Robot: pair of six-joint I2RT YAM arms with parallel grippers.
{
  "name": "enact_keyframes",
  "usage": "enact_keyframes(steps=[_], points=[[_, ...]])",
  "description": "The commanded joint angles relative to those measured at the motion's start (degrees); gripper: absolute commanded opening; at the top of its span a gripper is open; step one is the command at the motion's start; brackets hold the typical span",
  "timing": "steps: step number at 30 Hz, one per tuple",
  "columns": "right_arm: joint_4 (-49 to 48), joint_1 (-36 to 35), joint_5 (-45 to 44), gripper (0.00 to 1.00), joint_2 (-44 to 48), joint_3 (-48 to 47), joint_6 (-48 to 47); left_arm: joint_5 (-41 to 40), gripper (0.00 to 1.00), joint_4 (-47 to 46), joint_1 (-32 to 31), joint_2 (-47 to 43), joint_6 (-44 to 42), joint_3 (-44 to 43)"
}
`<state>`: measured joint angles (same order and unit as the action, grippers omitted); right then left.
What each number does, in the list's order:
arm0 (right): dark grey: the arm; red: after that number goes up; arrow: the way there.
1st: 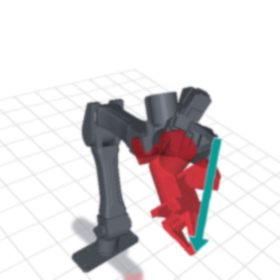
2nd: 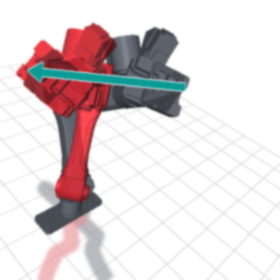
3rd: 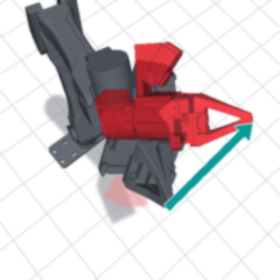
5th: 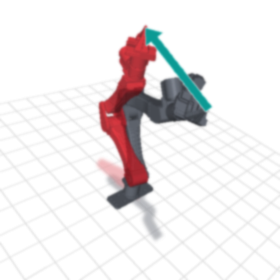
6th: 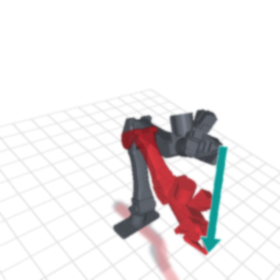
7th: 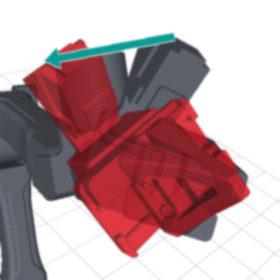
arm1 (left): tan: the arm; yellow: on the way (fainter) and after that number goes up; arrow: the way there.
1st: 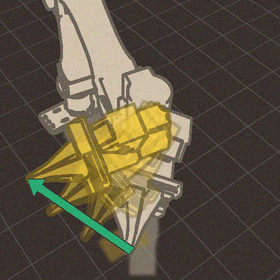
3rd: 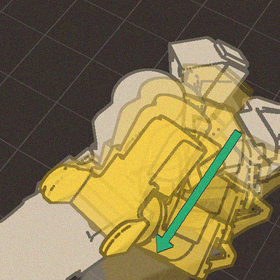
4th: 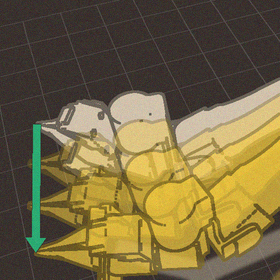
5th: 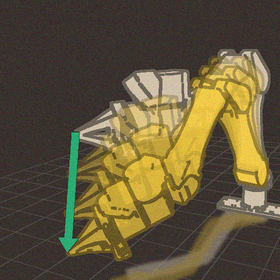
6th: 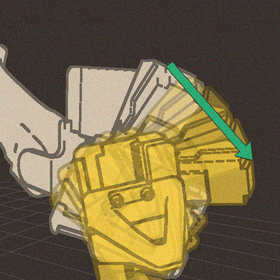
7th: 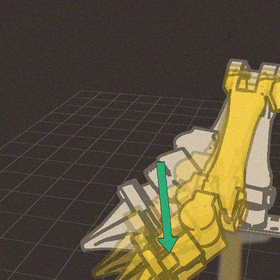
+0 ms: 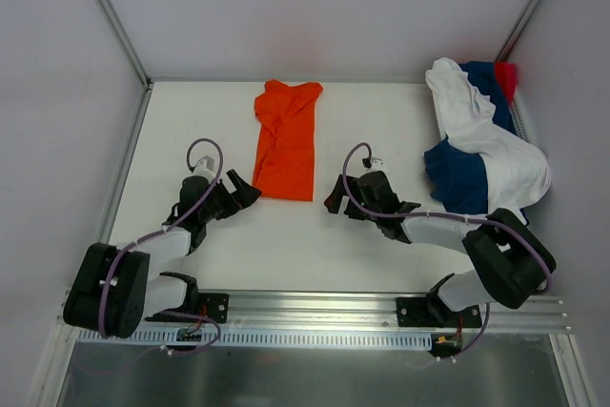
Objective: Fold and stack the t-shirts
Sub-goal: Grab one side of the 2/3 rectangular tshirt with both arms
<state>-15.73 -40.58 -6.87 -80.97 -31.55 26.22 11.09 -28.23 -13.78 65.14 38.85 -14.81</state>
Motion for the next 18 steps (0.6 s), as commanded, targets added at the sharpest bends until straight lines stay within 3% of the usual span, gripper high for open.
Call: enact_keyframes(steps=[1, 18], points=[[-14.7, 1.2, 5.9, 0.99, -3.4, -0.9, 5.3, 11.1, 0.99, -14.4, 4.7, 6.0, 4.1, 1.0], [-30.8, 1.0, 11.4, 0.95, -26.3, -8.4, 17.3, 15.1, 0.98, -27.2, 8.2, 24.3, 7.3, -2.2]])
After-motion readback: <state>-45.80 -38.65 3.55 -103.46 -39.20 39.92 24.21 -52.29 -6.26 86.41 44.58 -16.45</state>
